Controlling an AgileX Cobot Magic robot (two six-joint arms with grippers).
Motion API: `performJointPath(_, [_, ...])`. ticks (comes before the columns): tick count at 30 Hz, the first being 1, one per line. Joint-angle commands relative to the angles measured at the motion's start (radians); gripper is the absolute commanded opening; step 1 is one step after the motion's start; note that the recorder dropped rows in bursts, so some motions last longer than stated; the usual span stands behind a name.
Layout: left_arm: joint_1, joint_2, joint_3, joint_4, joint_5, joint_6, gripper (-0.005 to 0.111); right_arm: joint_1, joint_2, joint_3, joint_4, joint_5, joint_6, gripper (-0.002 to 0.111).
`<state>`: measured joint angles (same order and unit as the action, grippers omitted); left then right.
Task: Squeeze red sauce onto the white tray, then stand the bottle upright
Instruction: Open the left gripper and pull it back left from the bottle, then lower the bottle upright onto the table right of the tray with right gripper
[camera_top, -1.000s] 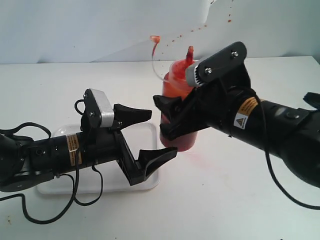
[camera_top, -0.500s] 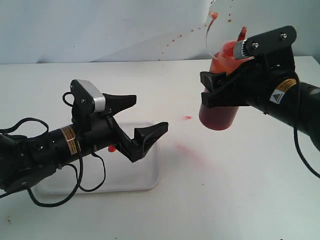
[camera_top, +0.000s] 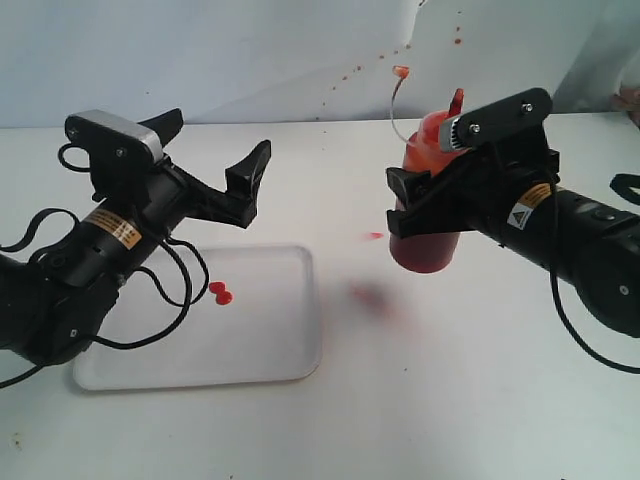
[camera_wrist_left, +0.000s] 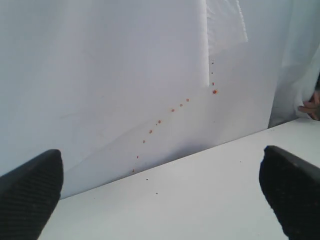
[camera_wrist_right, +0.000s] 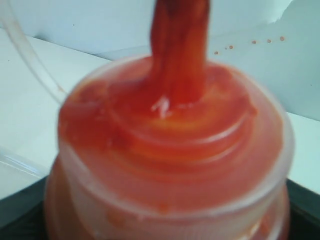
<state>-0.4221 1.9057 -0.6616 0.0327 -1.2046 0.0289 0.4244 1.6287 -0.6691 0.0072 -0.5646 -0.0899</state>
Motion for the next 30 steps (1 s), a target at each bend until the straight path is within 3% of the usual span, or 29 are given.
performJointPath(1, [0.004,0.001,-0.006,-0.02,-0.016,0.006,0.105,-0.006,-0.004,-0.007,0.004,-0.059,-0.014,0.0])
performJointPath(15, [0.004,0.001,-0.007,-0.061,-0.016,0.008,0.105,-0.006,0.037,-0.007,0.004,-0.079,-0.045,0.0])
performJointPath(25, [0.004,0.001,-0.007,-0.06,-0.016,0.005,0.105,-0.006,0.167,-0.007,0.183,-0.29,-0.047,0.0])
performJointPath(30, [0.004,0.001,-0.007,-0.06,-0.016,0.005,0.105,-0.006,0.208,-0.009,0.185,-0.391,-0.047,0.0])
